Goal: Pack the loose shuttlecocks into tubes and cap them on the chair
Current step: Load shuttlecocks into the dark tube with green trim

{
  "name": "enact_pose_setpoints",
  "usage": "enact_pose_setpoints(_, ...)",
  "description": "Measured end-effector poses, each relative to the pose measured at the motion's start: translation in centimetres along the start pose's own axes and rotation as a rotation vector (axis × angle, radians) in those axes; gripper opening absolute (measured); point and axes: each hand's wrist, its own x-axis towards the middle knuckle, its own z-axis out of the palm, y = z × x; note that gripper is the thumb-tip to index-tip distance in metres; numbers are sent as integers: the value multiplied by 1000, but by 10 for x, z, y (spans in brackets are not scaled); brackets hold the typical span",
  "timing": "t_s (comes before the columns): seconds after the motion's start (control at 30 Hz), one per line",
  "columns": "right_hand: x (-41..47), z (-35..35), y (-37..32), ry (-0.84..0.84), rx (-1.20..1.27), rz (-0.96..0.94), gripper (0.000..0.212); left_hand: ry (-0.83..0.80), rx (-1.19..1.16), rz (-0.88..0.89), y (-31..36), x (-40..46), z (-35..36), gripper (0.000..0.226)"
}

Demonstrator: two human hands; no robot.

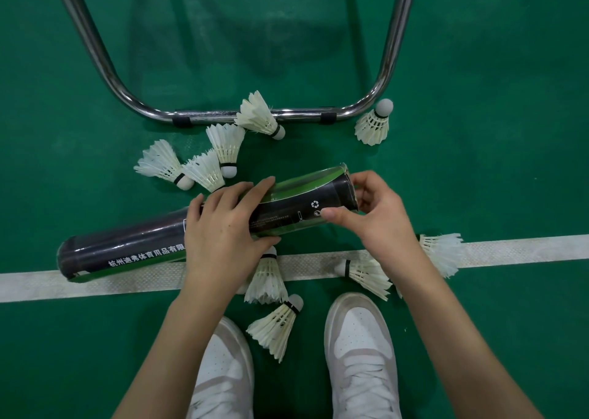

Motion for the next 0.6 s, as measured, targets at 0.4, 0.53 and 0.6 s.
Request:
enact_pose_setpoints(0.4,-2,7,1,-177,13,1,22,-2,20,-20,-11,-7,-3,88)
enact_pose_setpoints(0.53,-2,8,2,-206,17,22,23,-15,21,-28,-12,-10,-3,87)
enact_pose_setpoints(0.6,-2,11,3,-235,50,46,27,-18,22,-30,-14,-11,-4,87)
